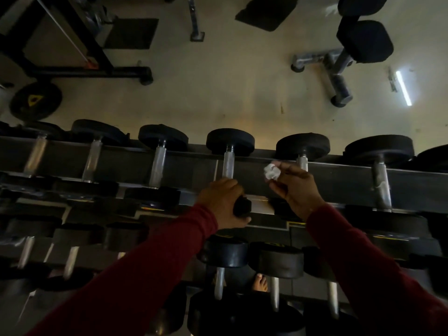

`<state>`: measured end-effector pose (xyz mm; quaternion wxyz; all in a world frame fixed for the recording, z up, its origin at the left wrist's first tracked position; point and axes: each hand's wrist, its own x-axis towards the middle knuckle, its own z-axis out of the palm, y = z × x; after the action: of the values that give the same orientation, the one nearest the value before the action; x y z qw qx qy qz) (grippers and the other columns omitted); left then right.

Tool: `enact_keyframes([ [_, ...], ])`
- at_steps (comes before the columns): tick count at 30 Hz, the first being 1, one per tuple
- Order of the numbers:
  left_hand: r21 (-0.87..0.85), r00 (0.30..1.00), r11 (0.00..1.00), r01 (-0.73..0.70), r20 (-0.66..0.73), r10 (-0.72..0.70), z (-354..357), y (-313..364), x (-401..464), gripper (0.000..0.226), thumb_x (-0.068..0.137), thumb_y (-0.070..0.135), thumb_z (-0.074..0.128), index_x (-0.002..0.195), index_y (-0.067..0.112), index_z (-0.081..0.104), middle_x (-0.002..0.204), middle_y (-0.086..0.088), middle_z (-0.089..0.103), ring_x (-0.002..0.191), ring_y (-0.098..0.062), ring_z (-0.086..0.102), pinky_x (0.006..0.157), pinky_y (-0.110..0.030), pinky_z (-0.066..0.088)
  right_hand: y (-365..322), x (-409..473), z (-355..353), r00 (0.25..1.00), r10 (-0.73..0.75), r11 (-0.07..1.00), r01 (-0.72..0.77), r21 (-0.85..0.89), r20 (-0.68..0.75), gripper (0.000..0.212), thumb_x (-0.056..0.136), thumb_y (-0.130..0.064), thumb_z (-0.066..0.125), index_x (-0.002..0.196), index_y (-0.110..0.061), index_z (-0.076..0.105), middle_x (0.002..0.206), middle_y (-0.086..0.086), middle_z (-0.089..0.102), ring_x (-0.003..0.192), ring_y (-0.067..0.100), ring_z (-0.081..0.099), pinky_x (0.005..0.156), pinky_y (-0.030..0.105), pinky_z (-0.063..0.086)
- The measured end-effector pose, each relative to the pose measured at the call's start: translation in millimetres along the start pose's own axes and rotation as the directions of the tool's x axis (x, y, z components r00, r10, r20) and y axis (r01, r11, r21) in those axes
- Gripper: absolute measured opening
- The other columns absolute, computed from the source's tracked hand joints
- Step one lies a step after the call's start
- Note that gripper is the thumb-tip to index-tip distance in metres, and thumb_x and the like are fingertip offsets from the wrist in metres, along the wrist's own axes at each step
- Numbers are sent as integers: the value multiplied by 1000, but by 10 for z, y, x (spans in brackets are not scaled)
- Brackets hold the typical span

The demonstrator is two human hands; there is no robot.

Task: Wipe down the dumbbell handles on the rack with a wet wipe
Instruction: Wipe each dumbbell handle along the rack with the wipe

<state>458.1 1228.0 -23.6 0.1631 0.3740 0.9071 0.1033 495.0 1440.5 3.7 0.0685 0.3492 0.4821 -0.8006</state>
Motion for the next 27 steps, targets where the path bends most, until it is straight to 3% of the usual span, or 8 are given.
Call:
enact_keyframes([
  [2,-374,946,897,234,-127,-300,-1,58,-22,31,80,60,63,91,33,54,94,15,47,91,-5,47,77,-24,42,0,32,57,998,58,997,-59,-49,-13,23,97,-5,55,114,-14,68,110,6,74,99,18,72,81,31,58],
  [4,-723,722,584,368,-174,-670,26,88,59,28,87,56,53,83,28,56,87,11,50,90,-14,53,79,-31,44,39,79,125,993,118,993,-118,-8,-5,19,97,-5,55,110,-12,67,110,10,73,98,19,72,80,30,58],
  [7,-865,304,201,460,-59,-951,59,18,205,44,91,57,39,93,22,65,101,-2,61,102,-23,55,91,-43,44,124,192,285,991,108,992,-102,-80,76,16,93,-11,63,108,-11,67,111,12,72,106,26,69,95,40,55],
  [9,-856,159,19,517,75,-984,75,-22,247,44,95,51,39,109,18,64,108,-3,58,107,-25,52,96,-49,43,209,342,404,997,31,944,-5,-330,72,15,91,-18,67,106,-19,70,110,6,72,107,23,68,100,44,52],
  [12,-865,138,-15,501,97,-986,100,-48,274,41,95,47,41,110,17,64,105,-7,60,108,-28,53,97,-49,44,286,591,610,995,-65,878,22,-478,-74,11,89,-24,70,92,-35,70,105,-4,72,102,15,67,98,42,54],
  [17,-887,168,39,461,44,-985,172,-111,302,35,94,45,41,97,19,64,92,2,58,98,-21,55,87,-34,43,248,823,887,968,-168,753,6,-658,-184,18,93,-28,67,76,-25,60,85,-1,67,91,16,67,94,39,55],
  [23,-884,169,59,463,23,-985,222,-135,322,35,94,43,40,98,19,66,91,-2,62,98,-25,59,83,-37,47,486,503,784,972,-218,614,67,-786,-88,7,90,-25,72,88,-18,71,84,-7,70,76,4,66,73,18,54],
  [27,-887,171,52,458,30,-985,214,-123,323,36,90,47,37,90,22,63,90,-4,64,93,-24,60,82,-41,50,595,411,677,984,-161,595,31,-803,-82,10,85,-29,76,87,-19,74,86,-6,72,79,2,67,81,25,58],
])
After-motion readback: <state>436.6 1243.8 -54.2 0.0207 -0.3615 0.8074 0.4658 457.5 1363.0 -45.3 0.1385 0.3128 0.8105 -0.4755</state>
